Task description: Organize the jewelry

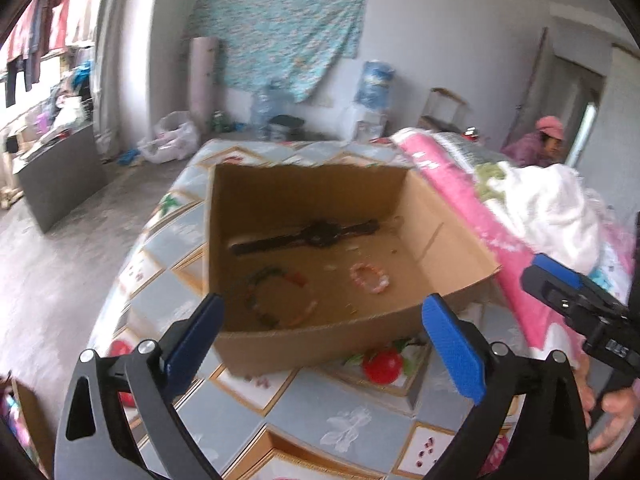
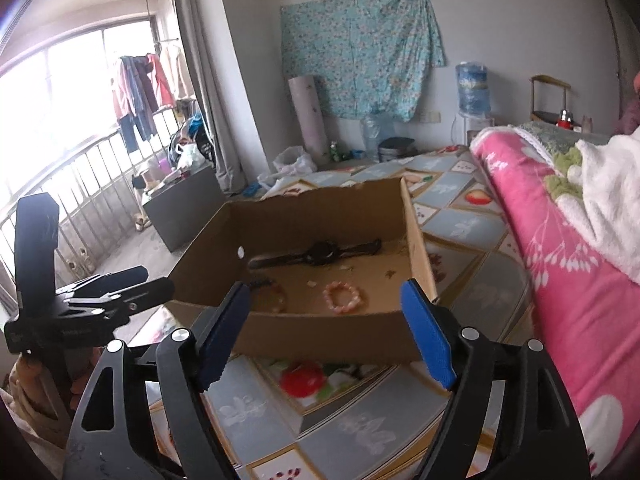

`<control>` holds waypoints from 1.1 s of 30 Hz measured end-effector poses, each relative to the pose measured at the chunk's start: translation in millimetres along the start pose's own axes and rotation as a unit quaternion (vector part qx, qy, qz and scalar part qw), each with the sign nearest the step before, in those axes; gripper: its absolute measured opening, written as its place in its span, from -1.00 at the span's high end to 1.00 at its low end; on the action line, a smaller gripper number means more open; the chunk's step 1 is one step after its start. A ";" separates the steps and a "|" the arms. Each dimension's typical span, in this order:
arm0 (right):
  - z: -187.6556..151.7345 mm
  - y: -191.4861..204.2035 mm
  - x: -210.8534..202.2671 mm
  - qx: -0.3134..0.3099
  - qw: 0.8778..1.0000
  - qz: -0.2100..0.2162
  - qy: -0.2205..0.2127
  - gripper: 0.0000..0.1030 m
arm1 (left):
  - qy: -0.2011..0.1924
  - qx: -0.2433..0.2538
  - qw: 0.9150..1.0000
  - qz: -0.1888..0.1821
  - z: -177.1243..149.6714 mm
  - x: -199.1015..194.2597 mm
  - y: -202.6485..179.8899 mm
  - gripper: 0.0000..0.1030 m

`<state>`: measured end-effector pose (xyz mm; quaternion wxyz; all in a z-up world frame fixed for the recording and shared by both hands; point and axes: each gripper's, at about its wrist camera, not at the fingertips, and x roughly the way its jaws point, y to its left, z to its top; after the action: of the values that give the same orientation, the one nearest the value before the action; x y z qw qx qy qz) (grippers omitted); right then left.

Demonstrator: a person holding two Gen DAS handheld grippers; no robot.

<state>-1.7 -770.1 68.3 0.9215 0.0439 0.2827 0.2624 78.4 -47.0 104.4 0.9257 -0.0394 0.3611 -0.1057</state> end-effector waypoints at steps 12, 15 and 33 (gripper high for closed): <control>-8.5 3.9 19.1 0.036 0.997 -0.023 0.070 -0.67 | 0.026 0.043 0.991 0.124 -10.0 4.5 -6.1 -0.89; -11.5 7.8 27.3 0.033 0.995 -0.028 0.092 -0.71 | 0.036 0.037 0.992 0.119 -11.8 8.2 -4.7 -0.89; -12.3 6.8 43.4 0.027 0.992 -0.030 0.120 -0.74 | 0.061 0.012 0.992 0.113 3.1 21.8 -20.3 -0.89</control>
<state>19.0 -743.0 38.0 0.8868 0.0286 0.3996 0.2304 92.7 -71.7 95.3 0.9082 0.0192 0.4180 -0.0073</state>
